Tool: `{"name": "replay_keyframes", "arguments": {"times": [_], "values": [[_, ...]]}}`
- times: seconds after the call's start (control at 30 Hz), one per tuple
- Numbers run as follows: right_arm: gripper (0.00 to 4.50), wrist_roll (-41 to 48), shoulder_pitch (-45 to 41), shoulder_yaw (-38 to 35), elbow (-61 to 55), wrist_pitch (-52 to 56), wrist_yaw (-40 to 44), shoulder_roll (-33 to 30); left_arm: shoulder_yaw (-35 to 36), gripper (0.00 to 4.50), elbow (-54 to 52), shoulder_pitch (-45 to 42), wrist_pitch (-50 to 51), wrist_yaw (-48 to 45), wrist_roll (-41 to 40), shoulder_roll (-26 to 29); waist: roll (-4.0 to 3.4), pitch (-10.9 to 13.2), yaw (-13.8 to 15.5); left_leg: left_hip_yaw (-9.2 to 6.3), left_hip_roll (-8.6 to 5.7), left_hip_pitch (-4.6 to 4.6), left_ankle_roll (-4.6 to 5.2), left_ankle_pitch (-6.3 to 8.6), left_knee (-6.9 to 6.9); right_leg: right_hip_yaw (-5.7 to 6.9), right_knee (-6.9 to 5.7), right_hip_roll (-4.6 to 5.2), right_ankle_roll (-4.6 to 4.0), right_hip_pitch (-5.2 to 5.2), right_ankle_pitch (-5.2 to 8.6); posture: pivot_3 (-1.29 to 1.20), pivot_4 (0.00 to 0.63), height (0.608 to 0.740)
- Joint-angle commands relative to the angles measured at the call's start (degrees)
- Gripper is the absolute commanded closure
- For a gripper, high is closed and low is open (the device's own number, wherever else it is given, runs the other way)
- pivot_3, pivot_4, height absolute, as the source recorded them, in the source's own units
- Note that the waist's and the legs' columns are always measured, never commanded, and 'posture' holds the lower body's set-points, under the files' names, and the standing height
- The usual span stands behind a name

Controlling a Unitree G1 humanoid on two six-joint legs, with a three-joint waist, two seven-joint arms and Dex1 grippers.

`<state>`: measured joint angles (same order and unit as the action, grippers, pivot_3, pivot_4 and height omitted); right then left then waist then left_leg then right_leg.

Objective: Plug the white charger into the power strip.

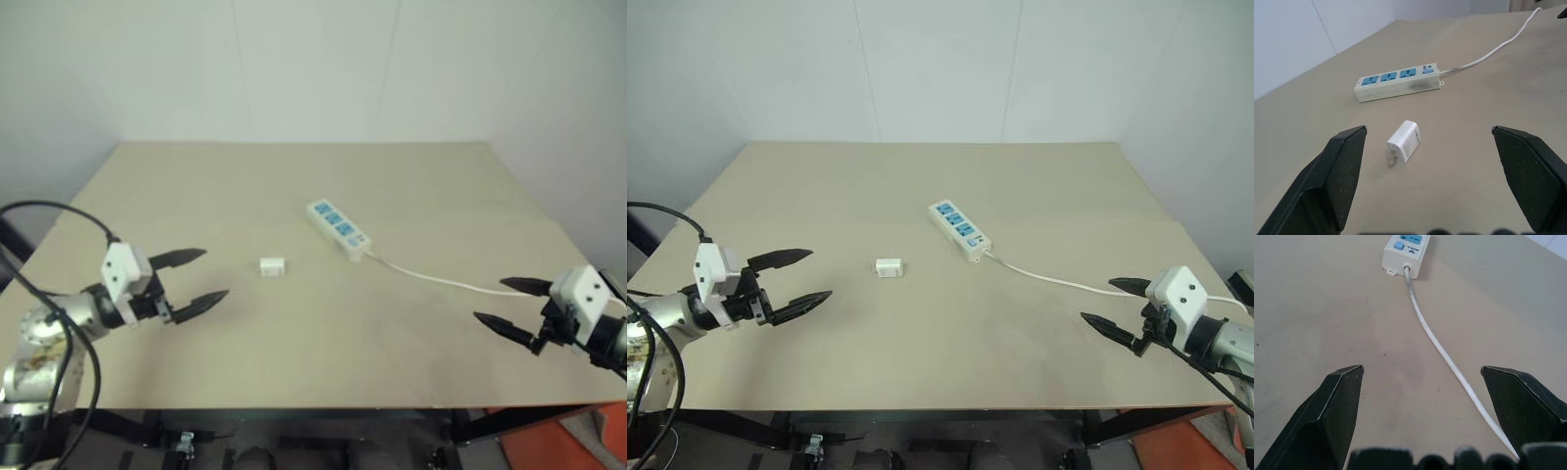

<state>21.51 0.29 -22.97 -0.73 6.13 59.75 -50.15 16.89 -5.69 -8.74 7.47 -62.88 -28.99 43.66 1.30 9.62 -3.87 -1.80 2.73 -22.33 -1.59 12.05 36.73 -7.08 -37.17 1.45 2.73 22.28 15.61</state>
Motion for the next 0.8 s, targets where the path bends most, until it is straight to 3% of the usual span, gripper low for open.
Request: {"name": "replay_keyframes", "arguments": {"times": [0.03, 0.43, 0.63, 0.8], "values": [[0.00, 0.32, -1.24, -0.56, -0.10, -1.89, 0.36, -0.51, 1.76, 0.02, -2.83, 0.60, 0.34, 1.30, -0.64, 0.87, 0.00, 0.00, 0.00, 0.00, 0.00, 0.00, 0.00, 0.00, 0.00, 0.00, 0.00, 0.00, 0.00, 0.00, 0.00, 0.00, 0.150, 0.740], [0.00, -0.26, -3.36, 1.15, 2.17, -0.65, -0.45, 0.01, 0.90, 0.02, -2.46, -0.17, 0.02, 1.73, -0.96, 0.48, 0.01, 0.00, -0.04, 0.02, 0.00, 0.01, 0.00, 0.00, 0.00, -0.01, 0.02, 0.00, 0.00, 0.00, 0.00, 0.00, 0.150, 0.740], [0.00, -5.57, -14.94, 11.23, 10.08, 1.54, -4.18, 3.93, -2.57, 0.02, -0.42, -2.36, -0.93, 0.85, 0.36, -0.87, 0.01, 0.01, -0.22, 0.07, 0.03, 0.07, 0.00, 0.00, -0.01, -0.06, 0.01, -0.03, 0.00, -0.01, -0.01, 0.00, 0.150, 0.740], [0.00, -11.60, -28.13, 18.67, 24.23, -1.79, -6.24, 9.62, -5.68, 0.02, 2.34, -6.55, 2.92, -3.28, -0.15, 1.81, 0.03, 0.04, -0.16, 0.08, 0.01, -0.03, 0.00, 0.00, -0.02, -0.06, 0.05, -0.02, -0.01, 0.07, -0.03, 0.00, 0.150, 0.740]]}}
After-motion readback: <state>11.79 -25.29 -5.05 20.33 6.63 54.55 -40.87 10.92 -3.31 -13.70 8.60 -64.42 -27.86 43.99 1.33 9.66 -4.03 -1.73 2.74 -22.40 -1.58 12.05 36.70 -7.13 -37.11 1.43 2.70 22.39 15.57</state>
